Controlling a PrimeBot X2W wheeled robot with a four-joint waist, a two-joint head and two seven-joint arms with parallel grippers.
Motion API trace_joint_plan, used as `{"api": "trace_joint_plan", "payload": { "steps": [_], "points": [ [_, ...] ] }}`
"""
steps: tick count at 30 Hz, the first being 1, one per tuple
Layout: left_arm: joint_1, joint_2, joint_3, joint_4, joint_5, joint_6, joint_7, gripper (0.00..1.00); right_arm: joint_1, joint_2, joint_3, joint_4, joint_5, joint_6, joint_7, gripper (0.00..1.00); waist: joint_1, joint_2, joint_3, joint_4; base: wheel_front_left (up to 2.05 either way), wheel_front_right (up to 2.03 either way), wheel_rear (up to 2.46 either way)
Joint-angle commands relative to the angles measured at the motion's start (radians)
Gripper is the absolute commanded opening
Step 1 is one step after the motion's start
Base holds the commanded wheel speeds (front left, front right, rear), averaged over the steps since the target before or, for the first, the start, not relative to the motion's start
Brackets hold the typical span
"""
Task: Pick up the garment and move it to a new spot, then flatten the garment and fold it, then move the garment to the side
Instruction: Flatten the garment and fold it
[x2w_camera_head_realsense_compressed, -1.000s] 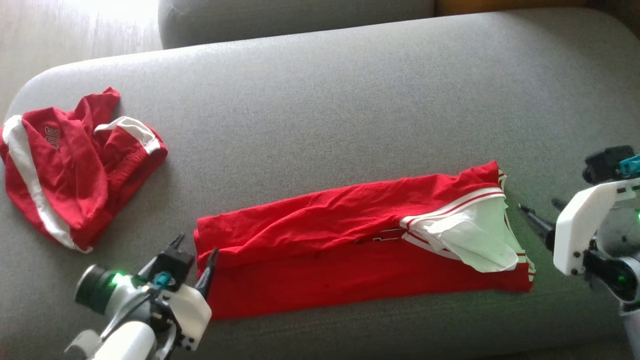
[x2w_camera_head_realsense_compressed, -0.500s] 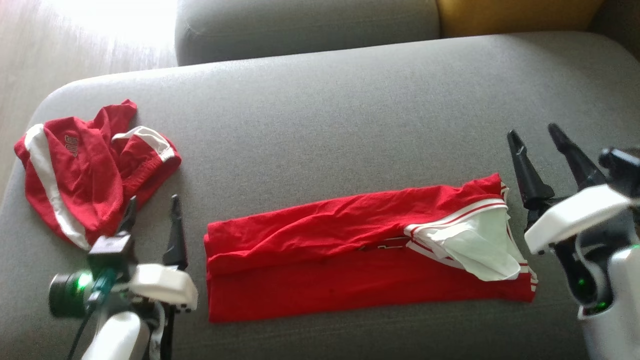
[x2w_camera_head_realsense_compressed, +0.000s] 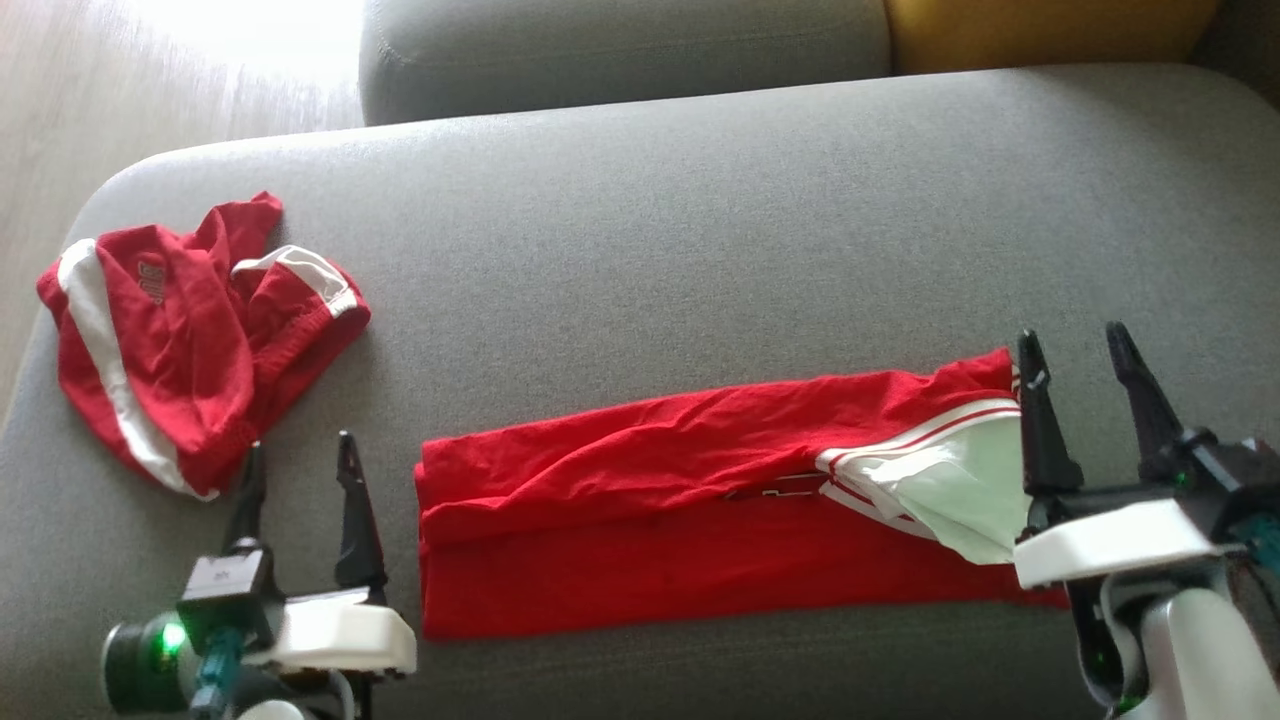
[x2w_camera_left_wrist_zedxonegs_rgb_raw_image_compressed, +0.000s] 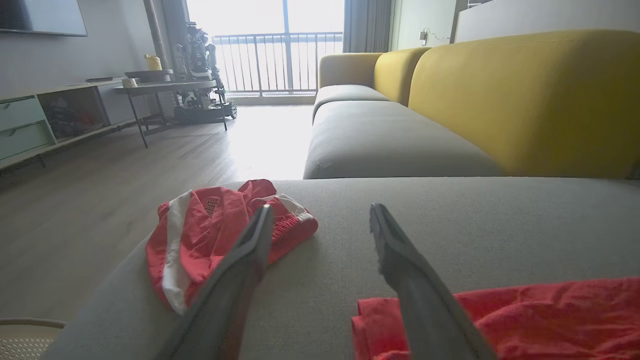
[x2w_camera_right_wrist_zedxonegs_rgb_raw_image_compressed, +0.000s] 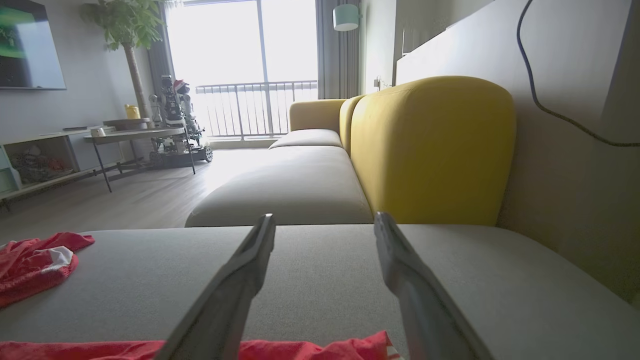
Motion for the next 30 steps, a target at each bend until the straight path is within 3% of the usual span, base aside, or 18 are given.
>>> {"api": "trace_joint_plan", "payload": {
  "steps": [1, 15, 30],
  "points": [
    [-0.029, -0.007, 0.050, -0.037, 0.015, -0.009, -0.012, 1.00, -0.005, 0.007, 0.007, -0.011, -0.013, 0.000, -0.012, 1.00, 0.0000, 0.0000, 0.001, 0.002, 0.00, 0.00, 0.00],
    [-0.041, -0.055, 0.071, 0.020, 0.074, -0.102, -0.012, 1.00, -0.094, 0.030, -0.139, 0.283, -0.075, 0.000, 0.178, 1.00, 0.0000, 0.0000, 0.033, 0.018, 0.00, 0.00, 0.00],
    [-0.089, -0.071, 0.081, 0.033, 0.086, -0.145, -0.012, 1.00, -0.197, 0.031, -0.162, 0.436, -0.130, 0.000, 0.222, 1.00, 0.0000, 0.0000, 0.102, 0.043, 0.00, 0.00, 0.00]
  ]
}}
